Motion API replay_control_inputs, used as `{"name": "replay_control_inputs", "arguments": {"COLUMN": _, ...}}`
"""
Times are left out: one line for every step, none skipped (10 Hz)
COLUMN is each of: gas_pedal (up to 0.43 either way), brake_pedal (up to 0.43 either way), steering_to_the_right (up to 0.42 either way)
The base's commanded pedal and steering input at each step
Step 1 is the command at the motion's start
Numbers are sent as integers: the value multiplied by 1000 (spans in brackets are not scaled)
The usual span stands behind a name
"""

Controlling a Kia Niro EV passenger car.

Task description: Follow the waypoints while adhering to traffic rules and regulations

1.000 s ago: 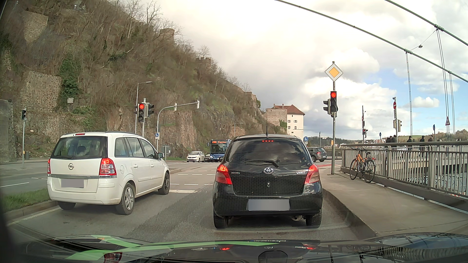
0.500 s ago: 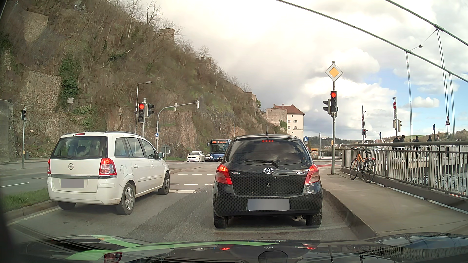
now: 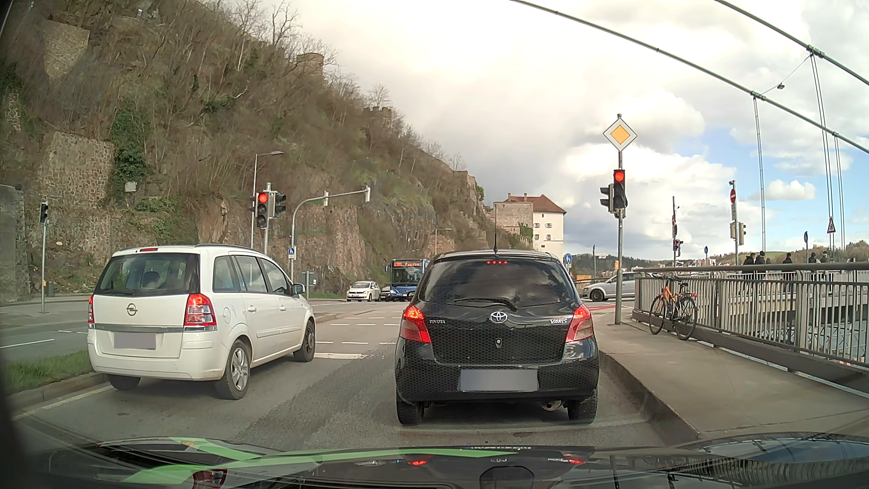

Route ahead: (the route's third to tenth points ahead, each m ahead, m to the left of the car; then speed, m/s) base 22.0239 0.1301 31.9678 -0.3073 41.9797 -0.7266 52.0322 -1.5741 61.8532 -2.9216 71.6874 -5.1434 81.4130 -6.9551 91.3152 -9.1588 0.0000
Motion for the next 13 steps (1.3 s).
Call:
{"name": "replay_control_inputs", "arguments": {"gas_pedal": 0, "brake_pedal": 366, "steering_to_the_right": 10}}
{"name": "replay_control_inputs", "arguments": {"gas_pedal": 0, "brake_pedal": 360, "steering_to_the_right": 10}}
{"name": "replay_control_inputs", "arguments": {"gas_pedal": 0, "brake_pedal": 366, "steering_to_the_right": 10}}
{"name": "replay_control_inputs", "arguments": {"gas_pedal": 0, "brake_pedal": 366, "steering_to_the_right": 10}}
{"name": "replay_control_inputs", "arguments": {"gas_pedal": 0, "brake_pedal": 360, "steering_to_the_right": 10}}
{"name": "replay_control_inputs", "arguments": {"gas_pedal": 0, "brake_pedal": 366, "steering_to_the_right": 10}}
{"name": "replay_control_inputs", "arguments": {"gas_pedal": 0, "brake_pedal": 366, "steering_to_the_right": 10}}
{"name": "replay_control_inputs", "arguments": {"gas_pedal": 0, "brake_pedal": 366, "steering_to_the_right": 10}}
{"name": "replay_control_inputs", "arguments": {"gas_pedal": 0, "brake_pedal": 366, "steering_to_the_right": 10}}
{"name": "replay_control_inputs", "arguments": {"gas_pedal": 0, "brake_pedal": 366, "steering_to_the_right": 10}}
{"name": "replay_control_inputs", "arguments": {"gas_pedal": 0, "brake_pedal": 366, "steering_to_the_right": 10}}
{"name": "replay_control_inputs", "arguments": {"gas_pedal": 0, "brake_pedal": 366, "steering_to_the_right": 10}}
{"name": "replay_control_inputs", "arguments": {"gas_pedal": 0, "brake_pedal": 360, "steering_to_the_right": 10}}
